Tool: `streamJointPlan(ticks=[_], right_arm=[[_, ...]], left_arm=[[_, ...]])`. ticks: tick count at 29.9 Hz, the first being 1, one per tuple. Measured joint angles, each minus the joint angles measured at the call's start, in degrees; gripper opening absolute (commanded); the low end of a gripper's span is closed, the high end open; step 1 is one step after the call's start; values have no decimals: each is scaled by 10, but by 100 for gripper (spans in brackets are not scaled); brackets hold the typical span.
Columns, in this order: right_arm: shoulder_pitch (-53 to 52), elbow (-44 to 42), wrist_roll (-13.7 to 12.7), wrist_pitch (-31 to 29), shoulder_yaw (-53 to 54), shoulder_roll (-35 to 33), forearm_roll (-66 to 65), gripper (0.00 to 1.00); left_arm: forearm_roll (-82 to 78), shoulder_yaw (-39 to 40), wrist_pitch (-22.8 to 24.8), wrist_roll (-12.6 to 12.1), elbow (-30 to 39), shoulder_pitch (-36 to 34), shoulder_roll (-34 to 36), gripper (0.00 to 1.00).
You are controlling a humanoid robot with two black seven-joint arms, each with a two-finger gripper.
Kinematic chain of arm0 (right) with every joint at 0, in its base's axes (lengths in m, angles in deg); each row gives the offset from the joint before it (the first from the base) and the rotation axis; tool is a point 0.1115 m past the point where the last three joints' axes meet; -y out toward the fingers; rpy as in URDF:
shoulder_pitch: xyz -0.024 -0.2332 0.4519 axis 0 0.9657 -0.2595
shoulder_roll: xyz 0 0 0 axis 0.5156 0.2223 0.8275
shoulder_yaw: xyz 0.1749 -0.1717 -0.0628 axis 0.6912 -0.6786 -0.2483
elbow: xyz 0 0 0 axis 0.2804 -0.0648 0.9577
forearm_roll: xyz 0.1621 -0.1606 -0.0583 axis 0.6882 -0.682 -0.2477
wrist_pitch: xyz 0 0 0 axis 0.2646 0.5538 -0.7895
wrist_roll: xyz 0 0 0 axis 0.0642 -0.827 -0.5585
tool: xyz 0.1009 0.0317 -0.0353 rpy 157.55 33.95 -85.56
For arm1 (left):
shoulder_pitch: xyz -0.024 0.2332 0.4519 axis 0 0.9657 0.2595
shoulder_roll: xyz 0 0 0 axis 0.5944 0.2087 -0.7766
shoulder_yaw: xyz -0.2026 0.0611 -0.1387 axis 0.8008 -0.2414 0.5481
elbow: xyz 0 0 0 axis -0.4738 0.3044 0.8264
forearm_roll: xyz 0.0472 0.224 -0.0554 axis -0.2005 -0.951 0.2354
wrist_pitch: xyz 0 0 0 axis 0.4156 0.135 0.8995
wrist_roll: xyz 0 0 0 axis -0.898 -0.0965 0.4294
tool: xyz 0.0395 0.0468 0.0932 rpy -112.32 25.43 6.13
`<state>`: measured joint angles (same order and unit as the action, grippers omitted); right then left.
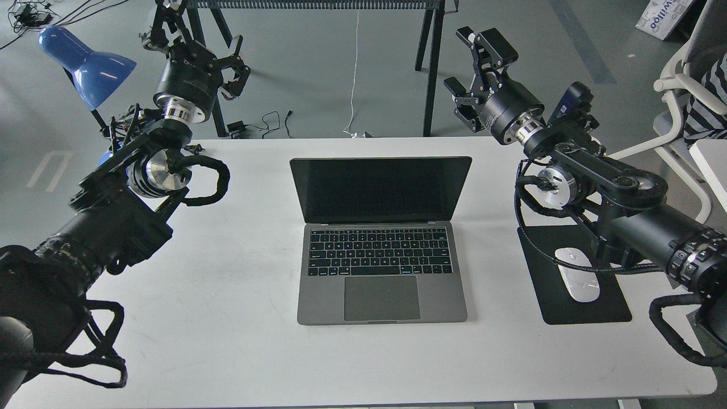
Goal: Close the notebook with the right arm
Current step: 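Move the right gripper over the top edge of the laptop screen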
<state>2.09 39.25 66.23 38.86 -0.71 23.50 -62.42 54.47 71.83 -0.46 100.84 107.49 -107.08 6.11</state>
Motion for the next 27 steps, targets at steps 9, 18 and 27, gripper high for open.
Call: streamJointPlan(ticks=[9,18,27], right_arm=[[23,22,-1,2,0,1,1,99],[50,68,0,21,0,-5,1,99],[71,132,-2,49,-1,-29,1,99]], left_arm=[[1,0,-1,0,0,0,0,100],[2,0,-1,0,0,0,0,100],[2,0,-1,0,0,0,0,100]])
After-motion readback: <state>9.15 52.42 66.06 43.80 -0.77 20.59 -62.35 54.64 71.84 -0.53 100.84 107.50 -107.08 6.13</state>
